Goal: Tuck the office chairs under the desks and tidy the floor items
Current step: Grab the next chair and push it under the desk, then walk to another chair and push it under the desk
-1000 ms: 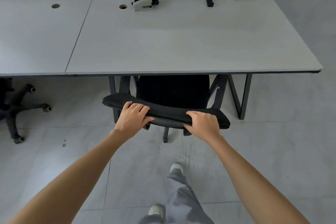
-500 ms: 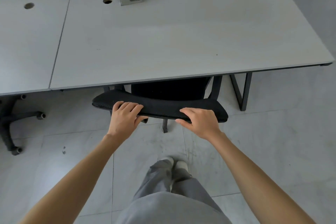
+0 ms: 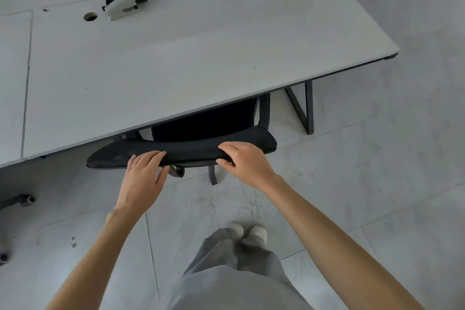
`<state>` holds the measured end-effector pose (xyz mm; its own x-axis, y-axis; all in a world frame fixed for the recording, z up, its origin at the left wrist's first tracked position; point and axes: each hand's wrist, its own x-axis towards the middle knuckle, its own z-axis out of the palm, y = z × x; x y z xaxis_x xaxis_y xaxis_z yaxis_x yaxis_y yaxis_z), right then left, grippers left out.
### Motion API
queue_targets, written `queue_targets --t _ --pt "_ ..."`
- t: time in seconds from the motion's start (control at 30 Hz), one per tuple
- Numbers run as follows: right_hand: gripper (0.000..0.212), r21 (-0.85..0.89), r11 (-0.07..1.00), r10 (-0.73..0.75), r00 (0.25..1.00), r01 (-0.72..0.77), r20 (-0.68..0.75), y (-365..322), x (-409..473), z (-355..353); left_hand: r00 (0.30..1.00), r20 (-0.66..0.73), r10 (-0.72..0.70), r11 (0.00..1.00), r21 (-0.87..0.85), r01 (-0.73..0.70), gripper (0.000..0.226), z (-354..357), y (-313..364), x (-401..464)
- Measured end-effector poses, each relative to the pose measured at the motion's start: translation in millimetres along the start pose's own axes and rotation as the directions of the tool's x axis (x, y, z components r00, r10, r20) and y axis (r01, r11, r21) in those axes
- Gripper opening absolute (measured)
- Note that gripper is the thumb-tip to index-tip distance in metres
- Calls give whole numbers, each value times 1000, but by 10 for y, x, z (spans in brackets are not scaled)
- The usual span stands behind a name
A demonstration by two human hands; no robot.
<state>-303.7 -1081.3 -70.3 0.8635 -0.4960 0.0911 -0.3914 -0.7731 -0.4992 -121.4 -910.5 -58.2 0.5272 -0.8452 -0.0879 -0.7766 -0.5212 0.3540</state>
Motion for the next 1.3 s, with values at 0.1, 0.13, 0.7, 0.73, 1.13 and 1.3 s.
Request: queue_targets --t 0.1,0.13,0.7,0.73,1.13,1.3 --pt "44 247 954 214 965 -173 -150 -12 -374 -204 1000 22 20 952 -306 -12 34 -190 495 -178" --pt "46 355 899 329 930 -257 -162 18 -539 -266 997 31 66 932 -359 -51 33 -206 658 -235" --pt "34 887 11 992 -106 -461 -68 913 -3578 -523 521 602 605 713 -701 -17 24 1629 3807 396" --pt "32 901 5 990 -125 -434 -65 1108 -3658 -598 505 589 630 698 -715 -37 24 1724 4101 472" --pt "32 875 226 972 160 -427 -172 4036 -3630 -2876 716 507 479 679 -732 64 30 2292 5954 1099" --pt "33 850 312 942 256 -424 -218 5332 -3128 -3503 794 479 375 682 -723 115 30 2766 6454 1857"
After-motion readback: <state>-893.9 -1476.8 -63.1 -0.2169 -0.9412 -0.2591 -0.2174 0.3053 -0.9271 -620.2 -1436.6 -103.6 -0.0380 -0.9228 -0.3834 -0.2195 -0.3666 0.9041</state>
